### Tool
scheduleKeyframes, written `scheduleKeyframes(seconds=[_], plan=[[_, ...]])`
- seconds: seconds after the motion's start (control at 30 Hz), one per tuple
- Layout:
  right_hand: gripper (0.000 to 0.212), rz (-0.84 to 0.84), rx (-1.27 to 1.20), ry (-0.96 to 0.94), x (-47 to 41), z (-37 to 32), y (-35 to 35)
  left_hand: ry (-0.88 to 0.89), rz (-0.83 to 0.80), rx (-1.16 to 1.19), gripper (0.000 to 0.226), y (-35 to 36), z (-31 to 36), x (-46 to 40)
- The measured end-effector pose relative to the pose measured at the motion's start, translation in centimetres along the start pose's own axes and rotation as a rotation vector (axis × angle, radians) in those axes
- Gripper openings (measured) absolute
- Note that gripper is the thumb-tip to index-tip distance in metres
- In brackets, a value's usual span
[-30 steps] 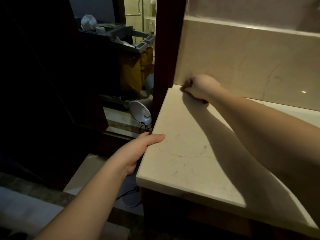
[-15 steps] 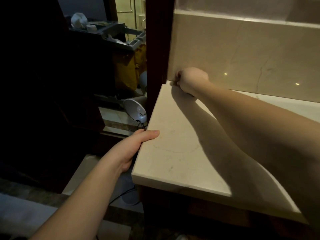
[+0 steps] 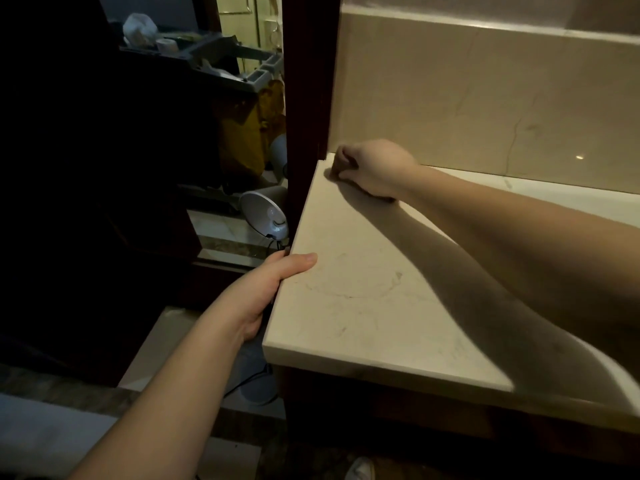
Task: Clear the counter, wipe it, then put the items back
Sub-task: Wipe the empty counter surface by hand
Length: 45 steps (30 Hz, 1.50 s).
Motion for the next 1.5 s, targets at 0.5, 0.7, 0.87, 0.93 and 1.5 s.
scheduleKeyframes(seconds=[0.5,0.7,0.87,0.93,1.5], plan=[[0.023,-0.054,-0.044,-0.114,2.9,-0.7,0.2,0.007,-0.018,0.012,0.065,-0.2,-0.3,-0.2],[0.031,-0.064,-0.012,-0.016,-0.3,0.2,-0.6,0.024,-0.024,0.001,0.086,-0.3,-0.3,-0.4],[0.023,-0.068,-0.097,-0.116,4.1,-2.8,-0.7,0.038,-0.033,-0.005,0.074,-0.2,-0.1,-0.4],[0.026,-0.12,-0.134,-0.166,7.3,-3.3,-0.6,0.037,-0.036,0.003,0.067,0.0,-0.1,-0.3],[0.025,-0.149,-0.089,-0.183,14.4,-5.8,-1.8,0.064,-0.055,-0.01,0.087,0.3,0.3,0.0]])
Point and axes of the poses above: each hand's wrist, its own x-axis away from the middle knuckle, its own y-axis out of the palm, z = x × y, the point moved 5 cm from there along -x, towards the middle knuckle, and after that the axes turned 8 degrees about -y, right-handed, at the moved point
